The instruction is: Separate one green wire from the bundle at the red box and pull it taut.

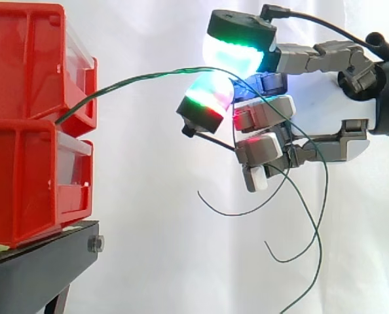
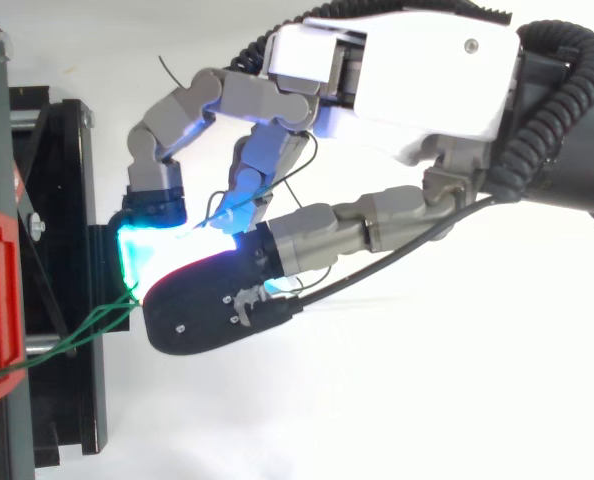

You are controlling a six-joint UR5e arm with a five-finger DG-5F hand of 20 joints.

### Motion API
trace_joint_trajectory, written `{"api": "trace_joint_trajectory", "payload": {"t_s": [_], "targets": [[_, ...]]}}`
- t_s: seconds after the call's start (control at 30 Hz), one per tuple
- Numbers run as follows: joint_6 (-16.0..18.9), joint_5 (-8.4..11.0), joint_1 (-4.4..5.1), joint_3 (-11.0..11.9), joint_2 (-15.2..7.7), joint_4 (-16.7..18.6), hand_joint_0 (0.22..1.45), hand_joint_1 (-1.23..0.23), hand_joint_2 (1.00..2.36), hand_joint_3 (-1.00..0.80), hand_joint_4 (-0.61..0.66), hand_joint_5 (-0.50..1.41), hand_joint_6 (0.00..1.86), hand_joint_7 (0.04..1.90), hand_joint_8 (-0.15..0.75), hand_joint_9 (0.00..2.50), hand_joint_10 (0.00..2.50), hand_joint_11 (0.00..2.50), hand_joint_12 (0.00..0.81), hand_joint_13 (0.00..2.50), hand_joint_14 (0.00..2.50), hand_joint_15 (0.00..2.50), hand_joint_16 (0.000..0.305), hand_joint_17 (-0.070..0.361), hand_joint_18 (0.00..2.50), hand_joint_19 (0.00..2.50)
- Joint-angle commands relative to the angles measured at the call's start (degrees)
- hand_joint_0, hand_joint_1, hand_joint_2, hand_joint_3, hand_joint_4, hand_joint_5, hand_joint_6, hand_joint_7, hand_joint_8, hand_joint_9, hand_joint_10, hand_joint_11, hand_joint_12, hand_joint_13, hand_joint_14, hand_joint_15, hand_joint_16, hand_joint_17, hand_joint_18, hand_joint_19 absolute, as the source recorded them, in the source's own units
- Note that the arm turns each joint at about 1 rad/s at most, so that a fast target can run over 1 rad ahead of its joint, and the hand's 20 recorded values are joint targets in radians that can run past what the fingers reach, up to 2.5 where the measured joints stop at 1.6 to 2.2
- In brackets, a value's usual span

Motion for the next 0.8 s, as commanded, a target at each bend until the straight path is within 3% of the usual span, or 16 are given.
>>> {"api": "trace_joint_trajectory", "payload": {"t_s": [0.0, 0.07, 0.13, 0.27, 0.4, 0.5, 0.6, 0.77], "targets": [[0.0, 0.0, 0.0, 0.0, 0.1, 0.0, 0.64, -0.78, 1.02, -0.16, 0.07, -0.2, 0.94, 0.97, 0.251, 1.25, 0.01, 1.62, 0.401, 1.07, 0.03, 1.02, 0.057, 0.127, 0.85, 0.81], [0.0, 0.0, 0.0, 0.0, 0.0, 0.0, 0.62, -0.79, 1.02, -0.28, 0.11, -0.21, 0.94, 0.94, 0.255, 1.24, 0.0, 1.6, 0.398, 1.07, 0.03, 1.03, 0.056, 0.126, 0.83, 0.82], [0.0, 0.0, 0.0, 0.0, 0.1, 0.1, 0.57, -0.76, 1.0, -0.5, 0.12, -0.2, 0.94, 0.92, 0.265, 1.25, 0.01, 1.59, 0.404, 1.07, 0.03, 1.03, 0.057, 0.129, 0.84, 0.82], [0.0, 0.0, 0.0, 0.0, 0.1, 0.2, 0.54, -0.52, 1.0, -0.5, 0.11, -0.19, 0.92, 0.96, 0.273, 1.29, 0.01, 1.56, 0.407, 1.07, 0.03, 1.02, 0.058, 0.131, 0.83, 0.8], [-0.4, 0.0, 0.0, 0.0, 0.0, 0.2, 0.59, -0.43, 1.0, -0.48, 0.11, -0.18, 0.91, 1.0, 0.257, 1.32, 0.01, 1.58, 0.398, 1.08, 0.03, 1.02, 0.055, 0.124, 0.82, 0.82], [-1.1, 0.0, -0.08, 0.0, 0.0, 0.4, 0.61, -0.47, 1.01, -0.38, 0.1, -0.18, 0.91, 1.01, 0.259, 1.33, 0.01, 1.6, 0.401, 1.09, 0.03, 1.03, 0.055, 0.124, 0.82, 0.82], [-1.5, 0.0, 0.0, 0.0, 0.0, 0.5, 0.61, -0.64, 1.02, -0.22, 0.12, -0.18, 0.92, 1.06, 0.261, 1.33, 0.01, 1.63, 0.402, 1.09, 0.03, 1.03, 0.056, 0.125, 0.84, 0.81], [-1.5, 0.0, 0.0, 0.0, 0.1, 0.5, 0.62, -0.71, 1.03, -0.12, 0.03, -0.18, 0.94, 1.05, 0.266, 1.33, 0.0, 1.66, 0.404, 1.08, 0.03, 1.02, 0.056, 0.125, 0.84, 0.81]]}}
